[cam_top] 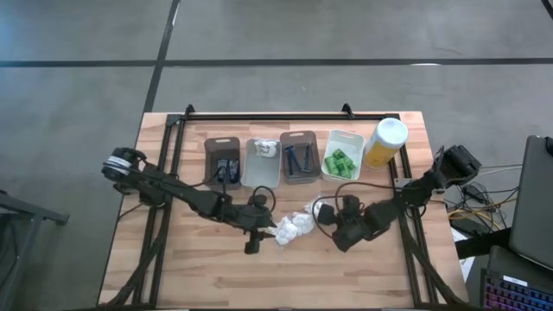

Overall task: Pick & Place Travel size toiletries
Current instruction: Put the white cotton pack into the gray bin

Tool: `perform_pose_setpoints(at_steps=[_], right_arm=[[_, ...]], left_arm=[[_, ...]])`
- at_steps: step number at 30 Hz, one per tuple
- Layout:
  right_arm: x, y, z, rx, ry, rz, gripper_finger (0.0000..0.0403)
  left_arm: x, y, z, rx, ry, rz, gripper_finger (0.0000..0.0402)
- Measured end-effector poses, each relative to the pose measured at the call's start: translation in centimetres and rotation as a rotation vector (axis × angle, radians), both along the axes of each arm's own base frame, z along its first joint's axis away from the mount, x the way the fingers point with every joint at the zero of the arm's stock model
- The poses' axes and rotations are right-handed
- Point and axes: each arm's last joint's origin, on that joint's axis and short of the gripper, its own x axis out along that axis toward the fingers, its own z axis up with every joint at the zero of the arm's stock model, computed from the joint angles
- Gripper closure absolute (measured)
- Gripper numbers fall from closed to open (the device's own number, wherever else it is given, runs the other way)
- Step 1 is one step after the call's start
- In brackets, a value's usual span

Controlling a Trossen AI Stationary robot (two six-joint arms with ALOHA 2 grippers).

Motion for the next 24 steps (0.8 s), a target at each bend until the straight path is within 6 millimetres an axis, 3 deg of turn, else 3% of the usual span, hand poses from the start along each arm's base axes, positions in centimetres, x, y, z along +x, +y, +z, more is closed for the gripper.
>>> perform_pose_setpoints(at_steps=[12, 24], right_arm=[[-0.3, -3.5, -2.8, 0.001, -0.015, -0.112, 0.0134], [-0.2, -4.3, -3.1, -0.075, -0.079, -0.165, 0.0221]], left_arm=[[0.3, -0.1, 0.6, -0.01, -0.013, 0.003, 0.0248], [0.3, -0.1, 0.7, -0.012, -0.014, 0.001, 0.0248]])
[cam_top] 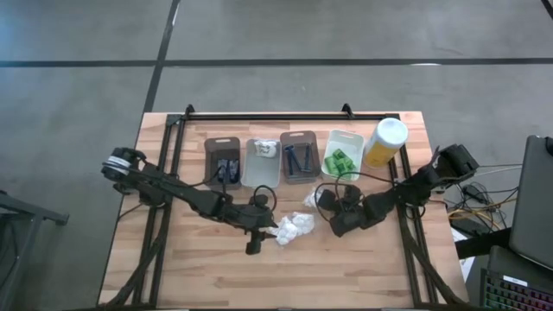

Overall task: Pick & Place Travel size toiletries
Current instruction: Put the white cotton pack into the gray bin

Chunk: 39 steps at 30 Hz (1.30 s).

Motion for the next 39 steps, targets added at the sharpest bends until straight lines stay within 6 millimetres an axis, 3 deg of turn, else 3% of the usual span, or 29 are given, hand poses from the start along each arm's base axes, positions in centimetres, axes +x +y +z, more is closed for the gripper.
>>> perform_pose_setpoints(at_steps=[14, 18, 25, 29, 33, 39], right_arm=[[0.4, -1.4, 0.0, -0.069, 0.04, 0.008, 0.0217], [0.6, -1.4, 0.1, -0.109, 0.064, 0.079, 0.0261], [0.7, -0.8, 0.1, -0.115, 0.103, 0.197, 0.0373], [0.6, -0.3, 0.4, -0.139, 0.112, 0.253, 0.0388], [1.4, 0.9, 2.0, -0.201, 0.091, 0.359, 0.0393], [4.1, 3.0, 7.7, -0.402, 0.036, 0.59, 0.0394]], left_arm=[[0.0, 0.0, 0.0, -0.025, 0.006, 0.004, 0.0248], [0.0, 0.0, 0.0, -0.008, 0.001, -0.007, 0.0248], [0.1, -0.1, 1.0, -0.018, -0.029, -0.006, 0.0248], [-0.3, 0.1, 2.4, -0.032, -0.07, -0.004, 0.0248], [-1.4, 0.7, 4.4, -0.066, -0.106, 0.027, 0.0248], [-4.7, 2.0, 7.8, -0.114, -0.201, 0.124, 0.0248]])
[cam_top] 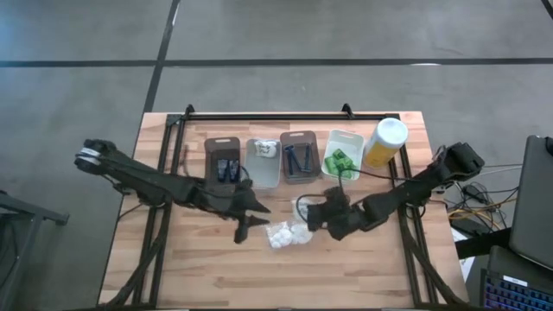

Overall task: Pick & Place Travel size toiletries
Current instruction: Put the white cotton pack into the gray bin

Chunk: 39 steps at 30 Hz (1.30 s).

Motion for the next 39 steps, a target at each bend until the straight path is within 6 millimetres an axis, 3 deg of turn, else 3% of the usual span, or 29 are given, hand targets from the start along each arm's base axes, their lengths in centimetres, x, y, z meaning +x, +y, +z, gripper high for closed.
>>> perform_pose_setpoints(at_steps=[4, 9, 13, 18, 23, 27, 31, 39], right_arm=[[2.3, -0.7, 3.9, -0.162, -0.009, 0.116, 0.0394], [4.9, -6.3, 6.6, -0.231, 0.005, 0.1, 0.0394], [7.0, -11.3, 6.9, -0.233, 0.017, 0.151, 0.0394], [10.6, -14.3, 6.2, -0.252, 0.041, 0.243, 0.0394], [14.7, -15.5, 3.9, -0.276, 0.1, 0.253, 0.0394], [16.3, -15.9, 3.6, -0.28, 0.101, 0.224, 0.0394], [15.7, -15.5, 4.4, -0.277, 0.125, 0.23, 0.0394], [12.7, -12.3, 9.2, -0.319, 0.023, 0.302, 0.0394]], left_arm=[[-2.6, 1.1, 2.6, -0.006, -0.081, 0.092, 0.0248], [-6.0, 2.5, 5.3, -0.004, -0.183, 0.214, 0.0248], [-8.3, 3.4, 6.6, 0.001, -0.228, 0.271, 0.0248], [-10.2, 4.2, 7.4, 0.007, -0.259, 0.336, 0.0248], [-10.8, 4.5, 7.6, 0.033, -0.268, 0.37, 0.0248], [-10.9, 4.4, 7.0, 0.04, -0.206, 0.357, 0.0248], [-11.3, 4.4, 5.8, 0.012, -0.095, 0.359, 0.0248], [-11.6, 5.0, 4.8, -0.06, -0.065, 0.49, 0.0246]])
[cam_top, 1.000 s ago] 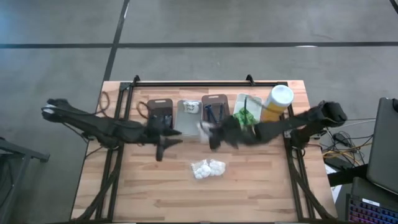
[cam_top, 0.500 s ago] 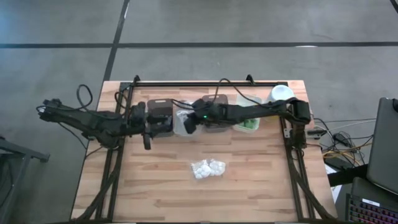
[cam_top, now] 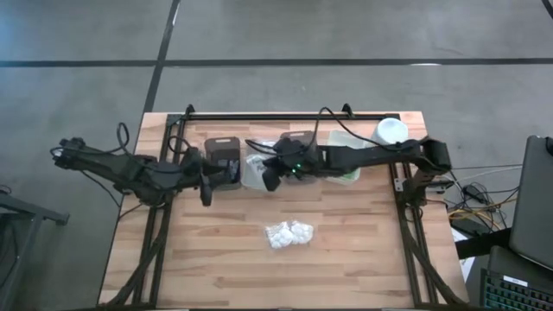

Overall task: Pick & Place Travel size toiletries
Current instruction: Put the white cotton pack into the gray bin

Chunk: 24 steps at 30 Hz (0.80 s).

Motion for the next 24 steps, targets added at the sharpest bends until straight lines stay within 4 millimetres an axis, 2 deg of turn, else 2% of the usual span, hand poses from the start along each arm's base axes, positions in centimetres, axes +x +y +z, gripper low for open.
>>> perform_pose_setpoints(at_steps=[5, 13, 24], right_arm=[[-0.8, 1.9, 1.4, -0.023, -0.05, 0.017, 0.0394], [-0.7, 3.4, 2.2, -0.051, -0.11, -0.003, 0.0394], [-0.6, 5.0, 3.2, -0.044, -0.149, 0.039, 0.0394]], left_arm=[[0.7, 0.9, -1.4, -0.106, -0.042, 0.025, 0.0219], [1.8, 2.5, -3.1, -0.192, -0.128, -0.028, 0.0166], [2.8, 3.9, -3.7, -0.176, -0.149, -0.031, 0.0158]])
